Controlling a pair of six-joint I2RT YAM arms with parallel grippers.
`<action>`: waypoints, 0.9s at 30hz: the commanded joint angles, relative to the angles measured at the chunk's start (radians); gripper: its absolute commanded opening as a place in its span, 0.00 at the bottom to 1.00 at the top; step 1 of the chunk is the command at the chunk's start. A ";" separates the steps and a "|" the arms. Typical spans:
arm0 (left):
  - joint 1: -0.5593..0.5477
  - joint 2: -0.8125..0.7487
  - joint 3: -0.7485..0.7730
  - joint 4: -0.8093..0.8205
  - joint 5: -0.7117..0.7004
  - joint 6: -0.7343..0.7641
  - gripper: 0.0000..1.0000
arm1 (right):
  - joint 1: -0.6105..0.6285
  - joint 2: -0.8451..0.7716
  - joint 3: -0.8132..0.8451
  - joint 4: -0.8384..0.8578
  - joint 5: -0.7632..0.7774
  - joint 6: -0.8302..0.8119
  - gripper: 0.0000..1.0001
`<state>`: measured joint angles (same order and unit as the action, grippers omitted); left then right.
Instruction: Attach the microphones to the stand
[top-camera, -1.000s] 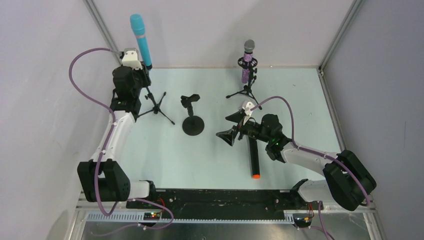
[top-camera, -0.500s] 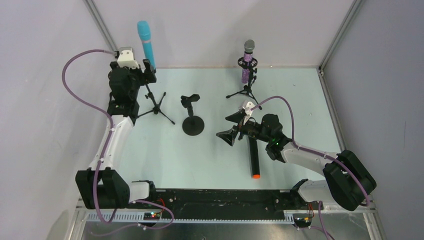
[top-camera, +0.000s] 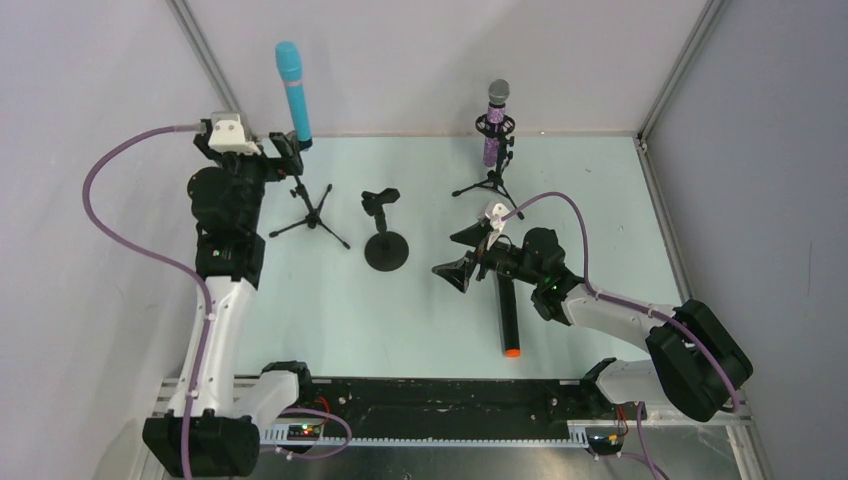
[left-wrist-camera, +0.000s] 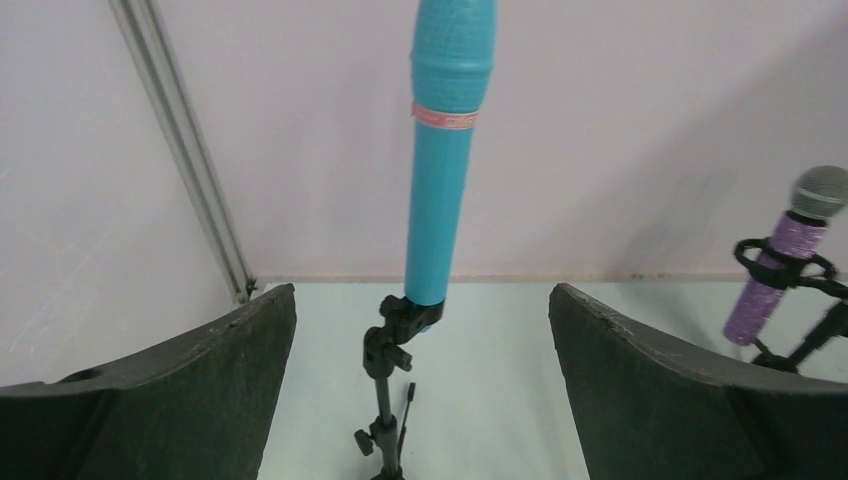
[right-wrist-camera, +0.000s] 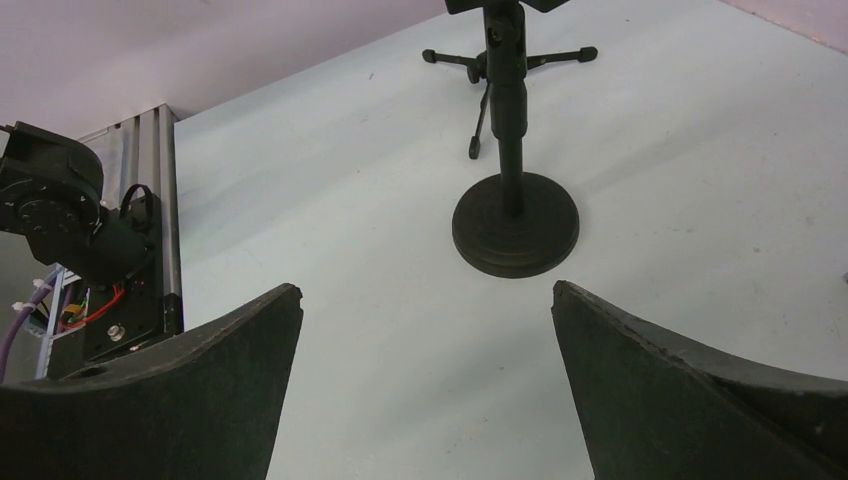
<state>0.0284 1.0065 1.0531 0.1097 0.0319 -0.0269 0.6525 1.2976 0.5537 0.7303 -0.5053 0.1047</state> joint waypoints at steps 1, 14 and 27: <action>0.004 -0.066 -0.020 0.025 0.129 0.003 1.00 | 0.002 -0.015 0.003 0.035 -0.013 0.013 0.99; 0.005 -0.050 -0.075 -0.051 0.501 0.018 1.00 | 0.002 -0.015 0.003 0.031 -0.017 0.023 0.99; -0.067 0.137 -0.032 -0.088 0.709 0.045 0.93 | -0.009 0.002 0.003 0.041 -0.027 0.032 0.99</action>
<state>-0.0017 1.1034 0.9760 0.0391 0.6186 -0.0170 0.6510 1.2976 0.5537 0.7307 -0.5140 0.1238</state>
